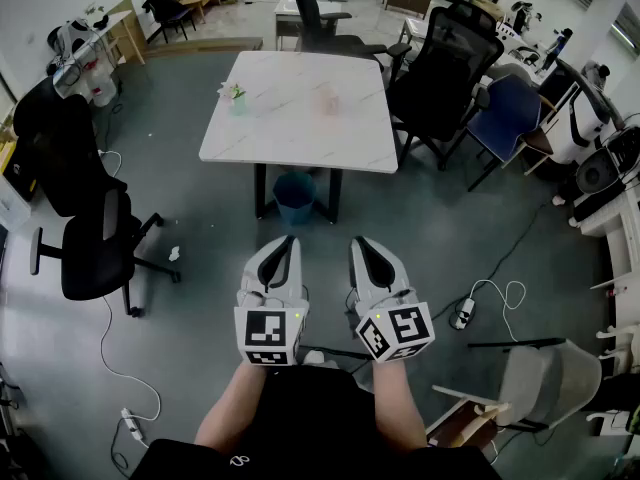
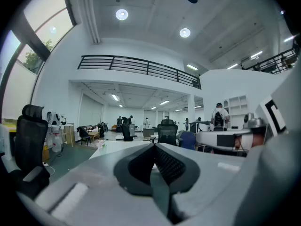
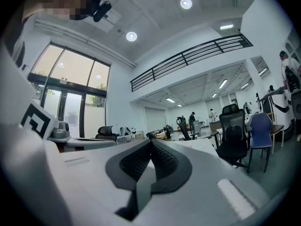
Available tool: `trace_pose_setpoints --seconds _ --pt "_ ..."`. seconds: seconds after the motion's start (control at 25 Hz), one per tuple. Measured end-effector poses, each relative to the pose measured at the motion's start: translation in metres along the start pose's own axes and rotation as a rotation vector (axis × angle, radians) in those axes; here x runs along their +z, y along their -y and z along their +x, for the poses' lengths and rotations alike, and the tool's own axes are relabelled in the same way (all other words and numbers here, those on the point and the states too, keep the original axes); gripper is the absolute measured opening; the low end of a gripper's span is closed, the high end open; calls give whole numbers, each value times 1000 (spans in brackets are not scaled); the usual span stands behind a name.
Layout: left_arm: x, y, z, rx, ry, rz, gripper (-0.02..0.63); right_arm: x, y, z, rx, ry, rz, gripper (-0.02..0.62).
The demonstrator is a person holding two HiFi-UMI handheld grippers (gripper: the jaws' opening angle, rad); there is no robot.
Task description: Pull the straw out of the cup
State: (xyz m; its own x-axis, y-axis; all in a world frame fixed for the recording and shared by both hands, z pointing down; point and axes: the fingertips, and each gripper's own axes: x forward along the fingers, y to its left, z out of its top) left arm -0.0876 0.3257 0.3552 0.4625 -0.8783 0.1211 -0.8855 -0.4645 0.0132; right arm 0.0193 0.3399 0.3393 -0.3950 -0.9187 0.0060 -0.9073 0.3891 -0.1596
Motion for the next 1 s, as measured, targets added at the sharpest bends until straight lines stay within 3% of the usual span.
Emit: trace_pose_setpoints --seconds 0.64,1.0 --pt "-24 9 26 39 -48 -48 0 -23 42 5 -12 -54 52 2" --pt "-30 -34 101 75 -51 -67 0 -27 89 84 -6 -48 63 2"
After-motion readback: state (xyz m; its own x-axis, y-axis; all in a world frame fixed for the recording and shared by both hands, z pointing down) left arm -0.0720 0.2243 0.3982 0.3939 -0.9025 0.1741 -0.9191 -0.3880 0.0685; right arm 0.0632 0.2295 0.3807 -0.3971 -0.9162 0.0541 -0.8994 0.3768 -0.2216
